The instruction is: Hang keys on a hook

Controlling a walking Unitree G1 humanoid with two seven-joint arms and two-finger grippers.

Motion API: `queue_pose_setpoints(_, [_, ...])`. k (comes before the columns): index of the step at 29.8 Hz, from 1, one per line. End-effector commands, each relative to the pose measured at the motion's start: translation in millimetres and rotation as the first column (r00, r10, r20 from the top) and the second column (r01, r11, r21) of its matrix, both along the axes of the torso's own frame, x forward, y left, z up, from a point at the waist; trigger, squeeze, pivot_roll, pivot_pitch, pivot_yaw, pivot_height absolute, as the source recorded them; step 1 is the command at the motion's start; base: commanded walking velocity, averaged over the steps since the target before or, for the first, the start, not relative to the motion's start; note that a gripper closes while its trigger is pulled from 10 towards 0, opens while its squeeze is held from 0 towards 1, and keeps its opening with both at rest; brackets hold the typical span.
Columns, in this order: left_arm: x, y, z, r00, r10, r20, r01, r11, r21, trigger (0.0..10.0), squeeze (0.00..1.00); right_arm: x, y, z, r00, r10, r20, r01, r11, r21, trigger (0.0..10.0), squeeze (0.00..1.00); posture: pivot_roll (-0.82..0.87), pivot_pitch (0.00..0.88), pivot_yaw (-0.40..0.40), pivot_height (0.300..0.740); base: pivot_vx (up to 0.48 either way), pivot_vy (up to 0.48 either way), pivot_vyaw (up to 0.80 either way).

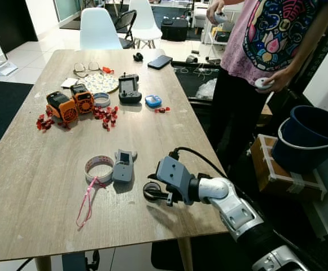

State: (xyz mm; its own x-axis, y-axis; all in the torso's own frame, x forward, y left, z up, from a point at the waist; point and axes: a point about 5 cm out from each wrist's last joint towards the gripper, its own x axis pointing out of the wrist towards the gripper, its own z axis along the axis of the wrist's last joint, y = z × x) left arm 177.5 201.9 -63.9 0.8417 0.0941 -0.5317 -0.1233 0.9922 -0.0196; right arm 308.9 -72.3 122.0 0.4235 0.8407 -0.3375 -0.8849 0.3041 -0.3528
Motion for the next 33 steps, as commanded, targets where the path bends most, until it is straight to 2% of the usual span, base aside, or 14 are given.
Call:
queue_pose_setpoints(1, [0.9,-1.8,0,1.0,-0.001,0.004,0.001,1.0,-0.002,10.0,0.0,0.7,-2.8,-7,0.999,-0.016,-0.029,0.015,0.999,-0.035,10.0,0.0,0.08,0.065,-0.045,0.74,0.0,0.0,0.0])
queue_pose_setpoints(8, [0.2,-2.0,0,1.0,-0.001,0.003,0.001,1.0,-0.002,10.0,0.0,1.1,-4.5,-16,0.998,-0.021,-0.065,0.015,0.995,-0.101,10.0,0.0,0.08,0.066,-0.049,0.74,0.0,0.0,0.0])
queue_pose_setpoints(15, [-1.7,-0.7,0,1.0,0.002,0.001,-0.002,1.0,0.001,10.0,0.0,0.7,-4.9,-18,0.997,-0.017,-0.071,0.009,0.993,-0.122,10.0,0.0,0.08,0.058,-0.051,0.74,0.0,0.0,0.0])
queue_pose_setpoints(19, [-1.9,-0.5,0,1.0,0.002,0.002,-0.002,1.0,0.001,10.0,0.0,1.1,-4.5,-17,0.998,-0.016,-0.066,0.008,0.993,-0.118,10.0,0.0,0.08,0.056,-0.052,0.74,0.0,0.0,0.0])
queue_pose_setpoints(22, [-1.7,-0.3,0,1.0,0.002,0.003,-0.002,1.0,0.001,10.0,0.0,2.4,-1.4,-10,0.998,-0.017,-0.058,0.013,0.998,-0.067,10.0,0.0,0.08,0.055,-0.052,0.74,0.0,0.0,0.0])
queue_pose_setpoints(23, [-1.7,-0.3,0,1.0,0.001,0.003,-0.001,1.0,0.001,10.0,0.0,2.2,0.6,-6,0.998,-0.009,-0.058,0.007,0.999,-0.035,10.0,0.25,0.08,0.054,-0.051,0.74,0.0,0.0,0.0])
queue_pose_setpoints(24, [-1.7,-0.3,0,1.0,0.001,0.003,-0.001,1.0,0.001,10.0,0.0,2.2,0.6,-6,0.998,-0.009,-0.058,0.007,0.999,-0.035,10.0,0.25,0.08,0.054,-0.051,0.74,0.0,0.0,0.0])
queue_pose_setpoints(25, [-1.7,-0.3,0,1.0,0.0,0.004,0.0,1.0,0.001,10.0,0.0,1.4,2.4,-3,0.998,0.002,-0.059,-0.002,1.0,-0.007,10.0,0.73,0.08,0.053,-0.051,0.74,0.0,0.0,0.0])
queue_pose_setpoints(26, [-1.8,-0.4,0,1.0,-0.001,0.003,0.001,1.0,0.001,10.0,0.0,0.5,3.6,0,0.999,0.011,-0.052,-0.01,1.0,0.008,10.0,0.97,0.08,0.052,-0.051,0.74,0.0,0.0,0.0])
queue_pose_setpoints(27, [-1.9,-0.5,0,1.0,-0.001,0.003,0.001,1.0,0.001,10.0,0.0,0.0,4.2,1,0.999,0.015,-0.043,-0.014,1.0,0.013,10.0,0.82,0.08,0.052,-0.051,0.74,0.0,0.0,0.0])
queue_pose_setpoints(31, [-1.9,-0.5,0,1.0,-0.001,0.003,0.001,1.0,0.001,10.0,0.0,0.0,4.3,1,0.999,0.013,-0.032,-0.012,1.0,0.013,10.0,0.82,0.08,0.053,-0.051,0.74,0.0,0.0,0.0])
queue_pose_setpoints(33, [-1.8,-0.6,0,1.0,-0.001,0.004,0.001,1.0,0.001,10.0,0.0,0.8,3.9,2,1.0,0.004,-0.009,-0.004,1.0,0.014,10.0,0.0,0.08,0.057,-0.051,0.74,0.0,0.0,0.0])
